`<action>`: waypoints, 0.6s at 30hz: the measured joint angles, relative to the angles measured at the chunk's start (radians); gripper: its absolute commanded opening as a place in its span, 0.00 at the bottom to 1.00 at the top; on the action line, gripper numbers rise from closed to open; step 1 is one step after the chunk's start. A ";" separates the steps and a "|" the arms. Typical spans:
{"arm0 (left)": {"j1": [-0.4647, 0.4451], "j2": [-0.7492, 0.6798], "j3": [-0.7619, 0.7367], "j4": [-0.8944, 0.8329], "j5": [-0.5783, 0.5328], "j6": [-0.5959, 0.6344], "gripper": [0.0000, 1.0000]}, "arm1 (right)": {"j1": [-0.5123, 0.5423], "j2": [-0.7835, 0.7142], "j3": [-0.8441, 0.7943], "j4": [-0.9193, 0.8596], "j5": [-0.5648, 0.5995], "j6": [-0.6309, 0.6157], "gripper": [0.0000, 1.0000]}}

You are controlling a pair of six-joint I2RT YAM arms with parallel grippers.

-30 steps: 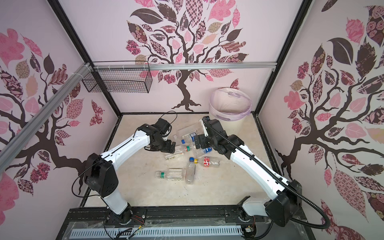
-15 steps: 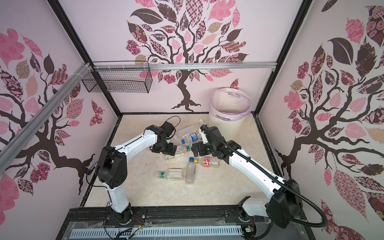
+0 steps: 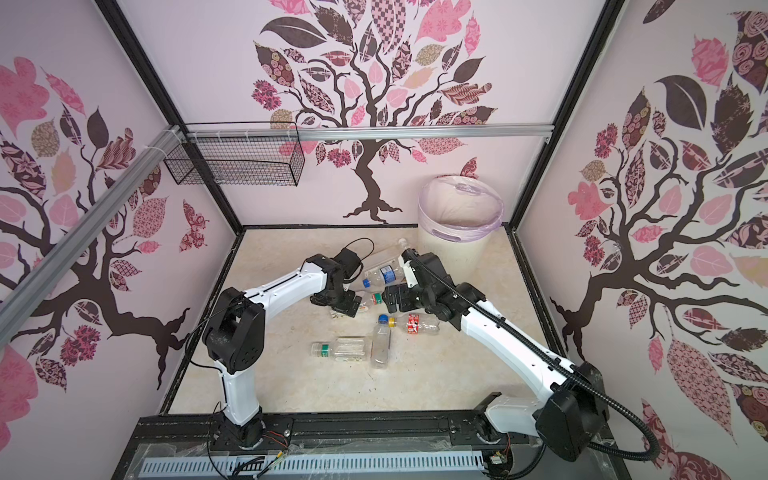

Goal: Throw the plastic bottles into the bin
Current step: 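Grasp and lift the green-labelled clear bottle with the left gripper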

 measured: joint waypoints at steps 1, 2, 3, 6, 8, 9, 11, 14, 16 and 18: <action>-0.006 0.000 0.000 -0.002 -0.008 0.000 0.98 | 0.000 0.000 0.000 0.000 0.000 0.000 0.99; -0.011 0.000 0.001 -0.004 -0.018 0.000 0.98 | 0.000 0.000 0.000 0.000 0.000 0.000 0.99; -0.015 0.000 0.003 -0.009 -0.028 0.000 0.98 | 0.000 0.000 0.000 0.000 0.001 0.000 1.00; -0.019 0.000 0.024 -0.028 -0.063 0.003 0.98 | 0.000 0.000 0.000 0.001 0.001 0.000 1.00; -0.020 -0.001 0.048 -0.036 -0.085 0.012 0.98 | 0.000 -0.001 0.000 0.003 0.002 0.000 0.99; -0.020 -0.003 0.058 -0.034 -0.093 0.016 0.98 | 0.000 -0.002 0.000 0.005 0.002 0.000 1.00; -0.021 -0.010 0.067 -0.031 -0.101 0.024 0.98 | 0.000 -0.008 0.000 0.008 0.003 0.000 1.00; -0.023 -0.012 0.070 -0.027 -0.106 0.043 0.98 | 0.000 -0.022 0.000 0.011 0.005 0.003 1.00; -0.025 -0.012 0.070 -0.022 -0.106 0.056 0.98 | 0.000 -0.033 0.000 0.014 0.006 0.003 1.00; -0.027 -0.012 0.069 -0.008 -0.106 0.071 0.98 | 0.000 -0.043 -0.002 0.016 0.009 0.003 1.00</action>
